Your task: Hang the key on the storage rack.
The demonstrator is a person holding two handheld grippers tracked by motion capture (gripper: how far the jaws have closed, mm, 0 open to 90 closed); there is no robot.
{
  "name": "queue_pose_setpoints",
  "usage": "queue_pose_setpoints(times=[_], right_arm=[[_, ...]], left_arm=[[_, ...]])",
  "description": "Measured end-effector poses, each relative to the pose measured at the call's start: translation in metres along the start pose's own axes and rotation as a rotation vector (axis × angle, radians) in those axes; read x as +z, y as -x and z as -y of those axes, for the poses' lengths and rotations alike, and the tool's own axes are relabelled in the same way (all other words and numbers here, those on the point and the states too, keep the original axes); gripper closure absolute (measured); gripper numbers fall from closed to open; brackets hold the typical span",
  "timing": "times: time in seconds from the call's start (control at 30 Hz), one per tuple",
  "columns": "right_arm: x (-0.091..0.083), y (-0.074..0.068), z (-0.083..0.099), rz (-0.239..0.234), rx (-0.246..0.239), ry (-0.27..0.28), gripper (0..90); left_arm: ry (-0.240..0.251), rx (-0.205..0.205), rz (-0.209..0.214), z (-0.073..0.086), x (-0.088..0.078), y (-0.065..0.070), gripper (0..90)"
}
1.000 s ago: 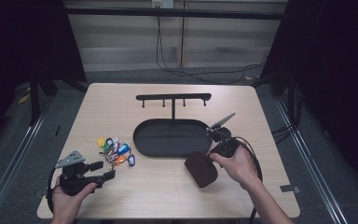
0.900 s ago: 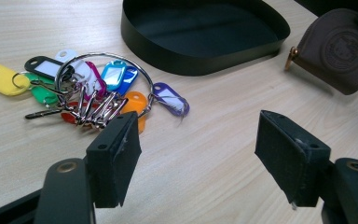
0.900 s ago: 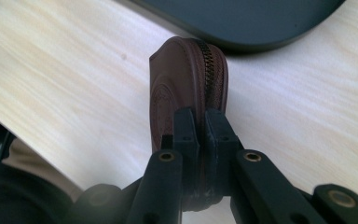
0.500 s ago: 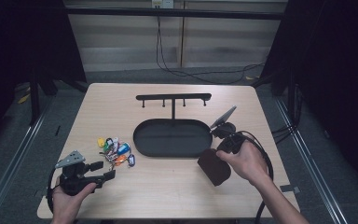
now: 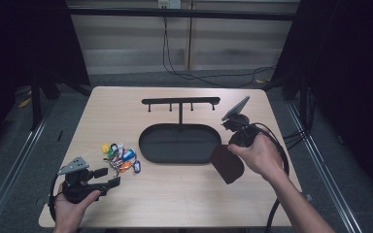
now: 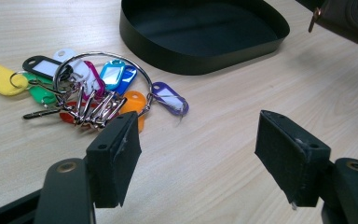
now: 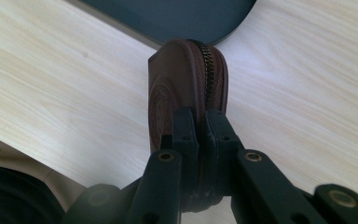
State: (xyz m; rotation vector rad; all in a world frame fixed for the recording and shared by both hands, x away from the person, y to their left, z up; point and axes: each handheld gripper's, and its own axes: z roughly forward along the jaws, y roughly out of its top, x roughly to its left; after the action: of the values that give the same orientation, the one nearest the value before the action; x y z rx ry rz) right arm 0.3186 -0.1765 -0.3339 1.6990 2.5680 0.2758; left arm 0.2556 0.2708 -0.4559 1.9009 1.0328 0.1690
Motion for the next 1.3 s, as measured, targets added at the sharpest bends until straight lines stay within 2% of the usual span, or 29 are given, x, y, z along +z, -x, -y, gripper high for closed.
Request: queue_pose_setpoints(times=[0.27,0.5,0.63,0.8,1.0,1.1,1.3], right_arm=[[-0.015,0.0,-0.014,0.004,0.006,0.03,84.3],[-0.019,-0.001,-0.026,-0.001,0.0,0.042,84.3],[-0.024,0.003,-0.031,-0.019,0.023,0.07,84.3],[-0.026,0.008,-0.04,-0.02,0.036,0.077,84.3],[-0.022,0.016,-0.051,-0.039,0.065,0.09,84.3],[-0.019,0.019,-0.055,-0.057,0.064,0.082,84.3],[-0.01,0.026,-0.069,-0.079,0.1,0.093,84.6]], left_arm=[[0.0,-0.003,0.002,0.0,0.0,0.0,30.6],[0.008,0.005,0.004,0.0,-0.001,0.0,27.7],[0.004,0.001,0.001,0.0,0.0,0.001,24.9],[0.002,0.001,0.001,0.0,-0.001,0.0,24.8],[0.0,0.0,0.004,0.0,0.0,0.0,24.8],[-0.001,-0.005,0.004,-0.001,0.0,0.0,24.8],[-0.002,-0.005,0.006,0.0,0.0,-0.001,25.0]])
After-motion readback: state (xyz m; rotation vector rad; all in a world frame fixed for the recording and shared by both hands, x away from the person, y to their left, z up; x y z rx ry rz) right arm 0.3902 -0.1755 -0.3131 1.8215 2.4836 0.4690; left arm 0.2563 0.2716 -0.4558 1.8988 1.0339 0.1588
